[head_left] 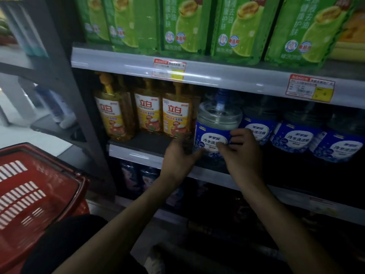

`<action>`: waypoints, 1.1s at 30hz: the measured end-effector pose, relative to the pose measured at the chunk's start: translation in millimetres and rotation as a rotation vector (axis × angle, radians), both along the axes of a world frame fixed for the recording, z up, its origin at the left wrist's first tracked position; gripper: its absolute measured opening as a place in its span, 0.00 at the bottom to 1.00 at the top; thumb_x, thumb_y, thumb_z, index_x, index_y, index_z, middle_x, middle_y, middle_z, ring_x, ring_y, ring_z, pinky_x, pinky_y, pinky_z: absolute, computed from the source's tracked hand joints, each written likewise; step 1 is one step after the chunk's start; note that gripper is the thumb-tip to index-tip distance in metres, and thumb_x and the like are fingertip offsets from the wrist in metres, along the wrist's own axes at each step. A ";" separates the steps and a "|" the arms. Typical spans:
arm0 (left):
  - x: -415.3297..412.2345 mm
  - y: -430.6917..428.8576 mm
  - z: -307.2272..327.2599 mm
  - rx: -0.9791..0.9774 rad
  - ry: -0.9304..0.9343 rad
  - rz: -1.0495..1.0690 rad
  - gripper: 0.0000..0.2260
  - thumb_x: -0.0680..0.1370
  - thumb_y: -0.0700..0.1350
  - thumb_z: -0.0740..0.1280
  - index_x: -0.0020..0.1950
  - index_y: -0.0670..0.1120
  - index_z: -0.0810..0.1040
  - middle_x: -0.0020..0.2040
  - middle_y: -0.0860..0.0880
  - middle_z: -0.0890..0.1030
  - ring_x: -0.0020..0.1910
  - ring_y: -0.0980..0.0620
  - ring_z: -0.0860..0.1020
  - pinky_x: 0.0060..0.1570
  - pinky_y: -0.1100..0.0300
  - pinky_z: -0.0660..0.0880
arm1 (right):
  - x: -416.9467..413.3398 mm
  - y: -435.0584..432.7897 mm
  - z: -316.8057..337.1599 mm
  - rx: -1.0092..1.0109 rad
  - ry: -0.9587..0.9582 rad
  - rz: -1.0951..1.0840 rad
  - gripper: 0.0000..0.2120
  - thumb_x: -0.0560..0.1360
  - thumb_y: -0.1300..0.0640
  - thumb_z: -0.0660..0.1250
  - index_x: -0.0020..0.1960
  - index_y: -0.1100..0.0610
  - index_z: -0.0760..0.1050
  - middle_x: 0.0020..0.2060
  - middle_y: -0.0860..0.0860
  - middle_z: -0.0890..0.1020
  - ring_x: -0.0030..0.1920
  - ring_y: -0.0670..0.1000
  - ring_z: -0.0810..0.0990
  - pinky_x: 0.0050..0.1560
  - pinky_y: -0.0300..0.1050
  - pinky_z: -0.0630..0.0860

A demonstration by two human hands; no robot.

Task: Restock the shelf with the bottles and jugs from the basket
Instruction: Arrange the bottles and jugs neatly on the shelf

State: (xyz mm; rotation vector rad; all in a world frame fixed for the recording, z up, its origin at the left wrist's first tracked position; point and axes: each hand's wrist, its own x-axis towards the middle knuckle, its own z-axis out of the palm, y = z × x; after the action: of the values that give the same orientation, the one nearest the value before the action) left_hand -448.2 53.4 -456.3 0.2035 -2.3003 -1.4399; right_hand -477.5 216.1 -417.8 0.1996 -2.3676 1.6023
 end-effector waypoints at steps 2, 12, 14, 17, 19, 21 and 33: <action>17.8 -12.9 5.6 -0.070 -0.001 0.014 0.18 0.77 0.51 0.76 0.64 0.55 0.74 0.51 0.63 0.78 0.48 0.76 0.76 0.45 0.76 0.74 | 8.8 -12.4 1.7 -0.036 -0.013 0.063 0.18 0.72 0.58 0.77 0.55 0.48 0.72 0.48 0.44 0.78 0.49 0.47 0.82 0.51 0.50 0.81; 93.3 -124.9 -5.5 -0.531 -0.298 0.246 0.31 0.79 0.56 0.71 0.80 0.52 0.65 0.74 0.47 0.72 0.64 0.45 0.78 0.59 0.50 0.77 | 22.9 -110.9 0.3 0.377 0.113 0.471 0.20 0.77 0.58 0.71 0.69 0.52 0.74 0.66 0.51 0.76 0.66 0.52 0.75 0.63 0.46 0.74; 91.8 -145.3 -1.6 -0.578 -0.356 0.251 0.35 0.78 0.56 0.71 0.82 0.52 0.61 0.76 0.46 0.72 0.68 0.42 0.76 0.61 0.48 0.76 | 23.1 -118.5 -15.3 0.562 0.182 0.470 0.28 0.79 0.58 0.69 0.77 0.52 0.66 0.76 0.51 0.65 0.76 0.54 0.64 0.73 0.49 0.66; 73.9 -165.4 5.3 -0.558 -0.369 0.252 0.36 0.79 0.55 0.71 0.83 0.52 0.57 0.77 0.45 0.71 0.67 0.42 0.77 0.63 0.47 0.75 | 11.3 -137.5 -31.9 0.740 0.191 0.432 0.40 0.80 0.54 0.68 0.83 0.48 0.48 0.82 0.52 0.46 0.81 0.58 0.48 0.77 0.58 0.62; 56.4 -175.1 7.2 -0.532 -0.359 0.249 0.39 0.80 0.55 0.70 0.84 0.51 0.52 0.79 0.44 0.68 0.72 0.41 0.73 0.68 0.44 0.73 | -2.3 -153.2 -38.5 0.831 0.201 0.345 0.43 0.80 0.51 0.67 0.83 0.47 0.41 0.82 0.55 0.40 0.81 0.62 0.42 0.76 0.63 0.63; 39.8 -181.8 5.9 -0.457 -0.349 0.265 0.42 0.80 0.56 0.69 0.85 0.51 0.47 0.81 0.43 0.63 0.75 0.39 0.69 0.71 0.40 0.71 | -13.6 -164.9 -43.2 0.876 0.200 0.242 0.43 0.80 0.50 0.68 0.83 0.52 0.43 0.81 0.59 0.38 0.81 0.64 0.40 0.76 0.64 0.61; 30.6 -198.8 -8.6 -0.305 -0.309 0.280 0.41 0.79 0.56 0.69 0.84 0.56 0.47 0.77 0.44 0.71 0.72 0.41 0.74 0.70 0.42 0.72 | -15.4 -174.9 -47.8 0.917 0.146 0.173 0.43 0.78 0.50 0.68 0.83 0.52 0.46 0.81 0.60 0.38 0.81 0.65 0.41 0.74 0.64 0.63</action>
State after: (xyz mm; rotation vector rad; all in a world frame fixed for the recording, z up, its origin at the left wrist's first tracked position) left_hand -417.6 -145.4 -464.9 0.6651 -2.5716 -0.9593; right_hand -492.9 41.3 -465.6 0.6762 -2.8265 0.4079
